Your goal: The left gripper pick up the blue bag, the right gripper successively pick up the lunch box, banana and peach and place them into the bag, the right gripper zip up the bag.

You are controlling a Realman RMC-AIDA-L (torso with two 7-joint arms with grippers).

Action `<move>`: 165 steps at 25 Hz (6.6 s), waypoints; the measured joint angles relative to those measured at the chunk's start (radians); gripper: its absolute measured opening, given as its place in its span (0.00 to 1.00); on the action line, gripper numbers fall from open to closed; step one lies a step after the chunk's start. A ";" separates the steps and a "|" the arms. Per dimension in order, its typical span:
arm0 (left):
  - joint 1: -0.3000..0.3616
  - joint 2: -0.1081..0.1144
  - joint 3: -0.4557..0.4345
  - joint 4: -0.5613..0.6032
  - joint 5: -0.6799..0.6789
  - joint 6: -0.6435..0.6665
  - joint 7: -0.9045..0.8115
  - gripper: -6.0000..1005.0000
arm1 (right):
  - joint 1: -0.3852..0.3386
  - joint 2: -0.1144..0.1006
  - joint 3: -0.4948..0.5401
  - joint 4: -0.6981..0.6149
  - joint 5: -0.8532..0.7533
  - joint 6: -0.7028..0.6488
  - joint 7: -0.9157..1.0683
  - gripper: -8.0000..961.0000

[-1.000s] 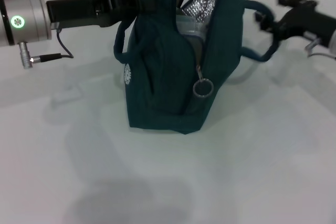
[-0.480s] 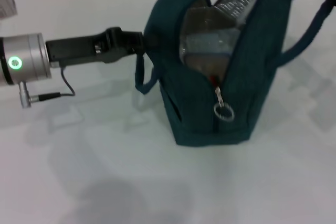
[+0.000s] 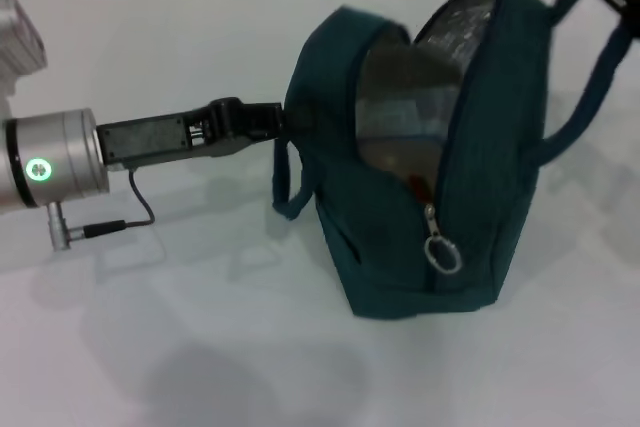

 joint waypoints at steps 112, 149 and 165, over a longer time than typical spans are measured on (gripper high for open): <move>0.024 -0.006 0.002 -0.009 -0.035 -0.106 0.063 0.18 | 0.072 0.014 -0.109 0.115 -0.505 -0.109 0.335 0.22; 0.011 -0.011 -0.002 -0.008 -0.057 -0.076 0.073 0.20 | 0.089 0.013 -0.148 0.150 -0.505 -0.086 0.386 0.10; 0.013 -0.011 -0.002 -0.008 -0.059 -0.076 0.077 0.21 | 0.061 0.011 -0.141 0.145 -0.468 -0.064 0.377 0.02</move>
